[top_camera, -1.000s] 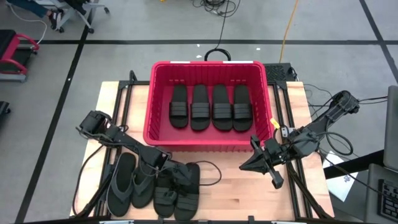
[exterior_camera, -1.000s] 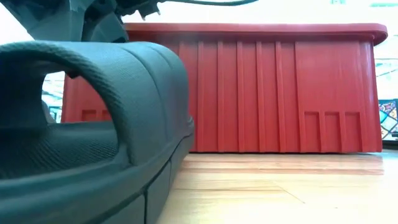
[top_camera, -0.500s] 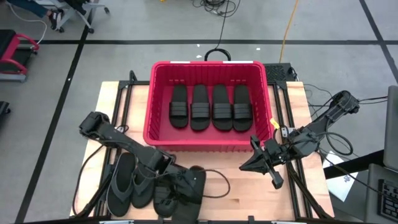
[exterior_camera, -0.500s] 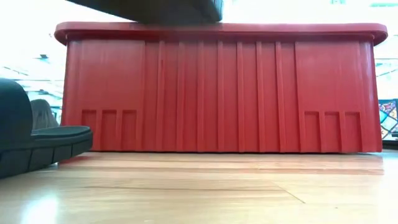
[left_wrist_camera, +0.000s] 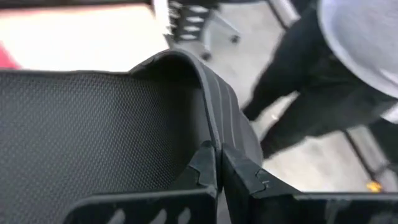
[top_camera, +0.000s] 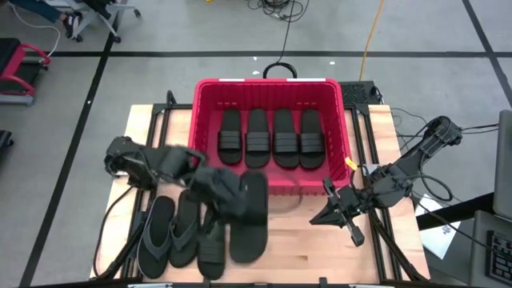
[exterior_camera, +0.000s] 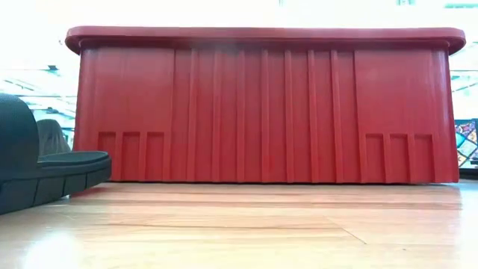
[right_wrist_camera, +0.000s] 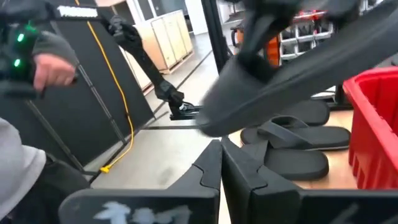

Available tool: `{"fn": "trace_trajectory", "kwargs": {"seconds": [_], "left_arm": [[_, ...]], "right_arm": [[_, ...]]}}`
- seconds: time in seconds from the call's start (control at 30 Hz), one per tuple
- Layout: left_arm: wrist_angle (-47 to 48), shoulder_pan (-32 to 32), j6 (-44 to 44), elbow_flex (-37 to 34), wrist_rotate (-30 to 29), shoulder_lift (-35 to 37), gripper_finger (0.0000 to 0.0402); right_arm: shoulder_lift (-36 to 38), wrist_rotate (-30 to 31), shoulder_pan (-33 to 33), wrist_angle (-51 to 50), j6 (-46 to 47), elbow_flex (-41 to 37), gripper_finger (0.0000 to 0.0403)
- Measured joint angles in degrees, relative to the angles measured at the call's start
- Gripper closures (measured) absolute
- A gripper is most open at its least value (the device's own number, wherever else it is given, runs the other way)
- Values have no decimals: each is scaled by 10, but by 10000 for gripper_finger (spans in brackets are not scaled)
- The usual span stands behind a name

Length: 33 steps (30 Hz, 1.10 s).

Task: Pick and place slides into bin
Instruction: Put the black slide into the red bin

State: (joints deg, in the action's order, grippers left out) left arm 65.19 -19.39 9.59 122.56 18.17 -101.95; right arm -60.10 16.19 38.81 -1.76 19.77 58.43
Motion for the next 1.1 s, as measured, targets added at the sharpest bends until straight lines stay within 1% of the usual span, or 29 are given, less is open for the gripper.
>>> {"fn": "trace_trajectory", "kwargs": {"seconds": [0.1,0.2,0.33,0.43,0.53,0.6,0.77,0.8,0.83,0.9,0.97,1.0,1.1], "left_arm": [[36,40,-17,35,-16,0,401],[54,82,-38,57,-19,-1,401],[81,140,-99,72,-3,-1,401],[92,186,-163,73,8,-1,401],[99,239,-233,73,46,-1,401],[99,276,-276,73,69,-1,401],[98,358,-379,73,86,-1,401],[98,374,-398,73,94,-2,401],[96,388,-412,73,107,-7,401],[95,412,-437,74,141,-16,401],[103,432,-466,73,157,-31,401],[103,439,-479,73,161,-39,401],[104,459,-500,73,165,-63,401]], "right_arm": [[0,0,0,0,-34,0,403],[0,9,-1,5,-72,0,403],[3,81,-12,7,-68,0,403],[5,93,-37,5,-74,0,403],[5,92,-80,-5,-76,0,403],[5,92,-120,-9,-76,0,403],[6,91,-234,-7,-92,0,403],[8,81,-257,-7,-94,0,403],[10,53,-280,-11,-98,2,403],[8,-21,-325,-28,-99,18,403],[-1,-79,-356,-73,-91,42,403],[-6,-88,-368,-100,-91,53,403],[-16,-88,-398,-162,-107,83,403]]}}
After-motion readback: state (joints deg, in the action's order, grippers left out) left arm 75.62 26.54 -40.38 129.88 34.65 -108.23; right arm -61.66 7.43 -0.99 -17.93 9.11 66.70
